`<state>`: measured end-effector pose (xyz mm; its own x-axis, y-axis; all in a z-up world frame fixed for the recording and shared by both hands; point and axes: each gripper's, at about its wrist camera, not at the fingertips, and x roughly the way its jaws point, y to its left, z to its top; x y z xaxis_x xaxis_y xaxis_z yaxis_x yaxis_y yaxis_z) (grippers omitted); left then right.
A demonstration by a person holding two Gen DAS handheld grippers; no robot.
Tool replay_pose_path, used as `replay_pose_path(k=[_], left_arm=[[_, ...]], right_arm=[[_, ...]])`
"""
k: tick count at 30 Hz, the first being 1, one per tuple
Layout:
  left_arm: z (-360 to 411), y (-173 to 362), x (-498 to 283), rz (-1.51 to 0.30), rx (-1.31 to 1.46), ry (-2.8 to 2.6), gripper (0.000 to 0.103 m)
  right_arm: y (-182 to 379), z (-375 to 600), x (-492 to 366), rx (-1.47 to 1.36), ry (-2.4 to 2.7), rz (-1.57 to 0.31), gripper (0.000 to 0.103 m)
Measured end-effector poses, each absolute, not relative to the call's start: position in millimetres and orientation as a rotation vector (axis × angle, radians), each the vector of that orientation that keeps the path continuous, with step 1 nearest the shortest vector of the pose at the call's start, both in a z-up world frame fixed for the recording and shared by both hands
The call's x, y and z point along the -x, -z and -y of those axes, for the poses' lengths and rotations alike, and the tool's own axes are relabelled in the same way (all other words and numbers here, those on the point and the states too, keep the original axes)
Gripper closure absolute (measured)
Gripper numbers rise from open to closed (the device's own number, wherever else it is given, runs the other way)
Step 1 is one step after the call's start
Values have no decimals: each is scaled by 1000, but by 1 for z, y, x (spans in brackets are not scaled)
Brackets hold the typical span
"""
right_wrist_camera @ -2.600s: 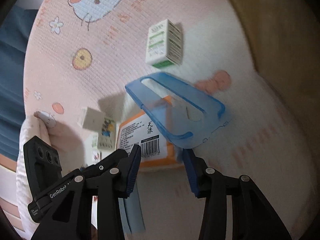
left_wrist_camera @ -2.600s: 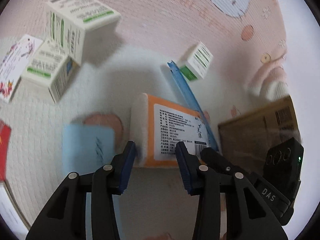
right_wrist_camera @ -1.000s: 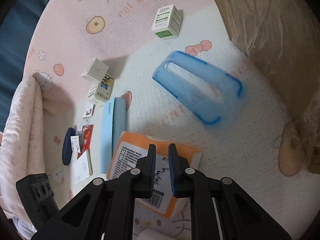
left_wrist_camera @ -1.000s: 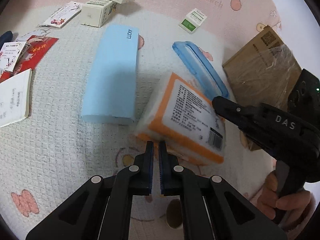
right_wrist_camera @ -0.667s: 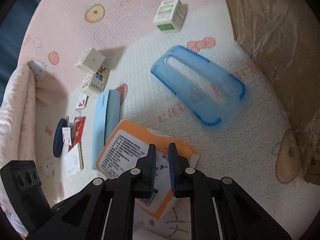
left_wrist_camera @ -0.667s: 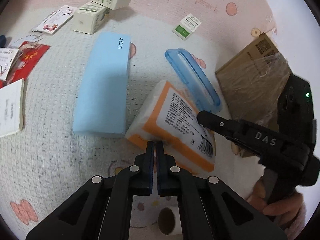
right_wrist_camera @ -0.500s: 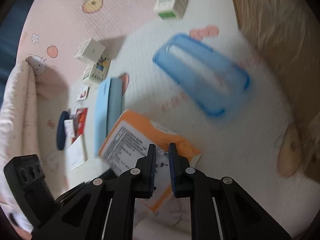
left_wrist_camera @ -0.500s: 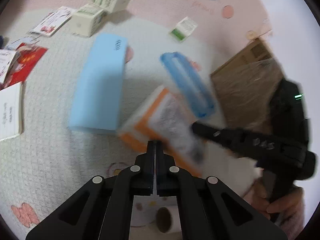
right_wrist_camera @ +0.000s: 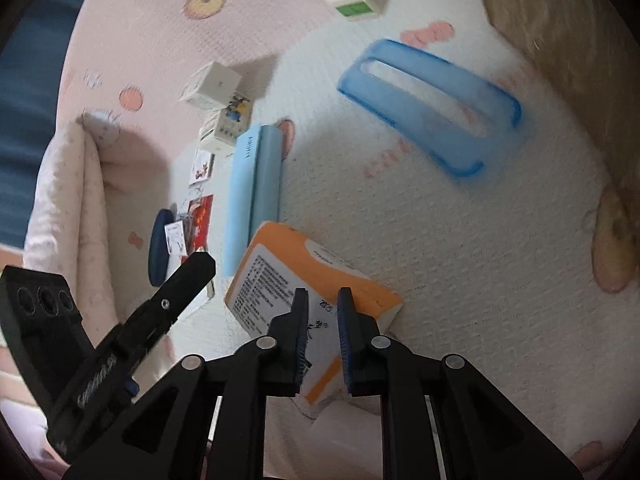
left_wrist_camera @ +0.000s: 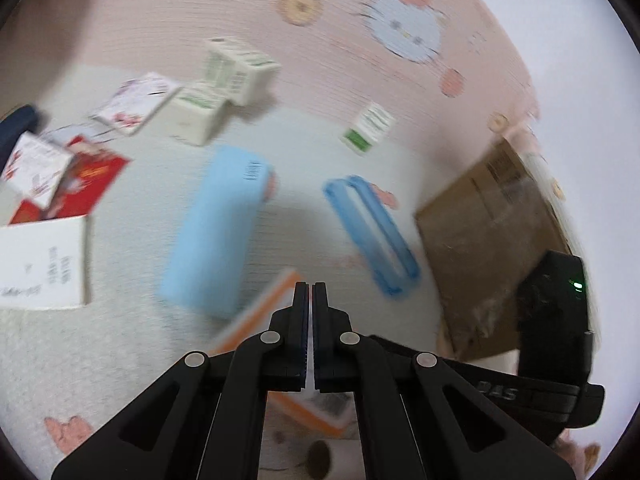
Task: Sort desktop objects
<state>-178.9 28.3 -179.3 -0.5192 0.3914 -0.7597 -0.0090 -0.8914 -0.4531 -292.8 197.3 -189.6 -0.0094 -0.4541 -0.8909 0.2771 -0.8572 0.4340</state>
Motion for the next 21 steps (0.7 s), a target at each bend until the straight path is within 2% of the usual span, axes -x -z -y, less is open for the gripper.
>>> replay_pose_path(k=[1,2,3,4,5,6,7,9,10,11,12,13,14,17,21], left_arm=[[-21,183,178,595,1414,-2492,98],[-14,186,177,608,1449,-2499,93],[-7,191,175,629,1492,-2490,83],[0,193,172,648,1517,-2478,78],[6,197,168,681,1538,-2462,65],[9,200,165,700,1551,-2460,60],[13,203,158,710,1560,-2478,60],[14,206,146,692,1552,-2507,60],[13,209,140,669,1548,-2526,61],[10,212,136,651,1545,-2541,67],[9,216,132,644,1546,-2534,91],[7,221,131,632,1582,-2514,100],[3,228,132,634,1628,-2480,101],[-4,242,135,670,1646,-2414,101],[-16,237,143,625,1615,-2401,103]], right_arm=[[189,-194,292,-1767,1912,167,87],[188,-192,292,-1763,1914,156,75],[187,-189,293,-1756,1928,145,55],[186,-188,293,-1741,1955,129,47],[184,-188,294,-1723,1986,114,44],[182,-189,294,-1694,2031,80,44],[181,-190,294,-1679,2050,67,45],[180,-195,294,-1667,2082,71,69],[180,-197,294,-1672,2085,76,73],[181,-198,293,-1674,2084,78,78],[181,-199,292,-1670,2069,86,85],[181,-201,290,-1663,2042,118,87],[181,-202,288,-1662,2020,149,87],[183,-200,286,-1680,2011,129,87],[199,-205,292,-1764,1984,179,87]])
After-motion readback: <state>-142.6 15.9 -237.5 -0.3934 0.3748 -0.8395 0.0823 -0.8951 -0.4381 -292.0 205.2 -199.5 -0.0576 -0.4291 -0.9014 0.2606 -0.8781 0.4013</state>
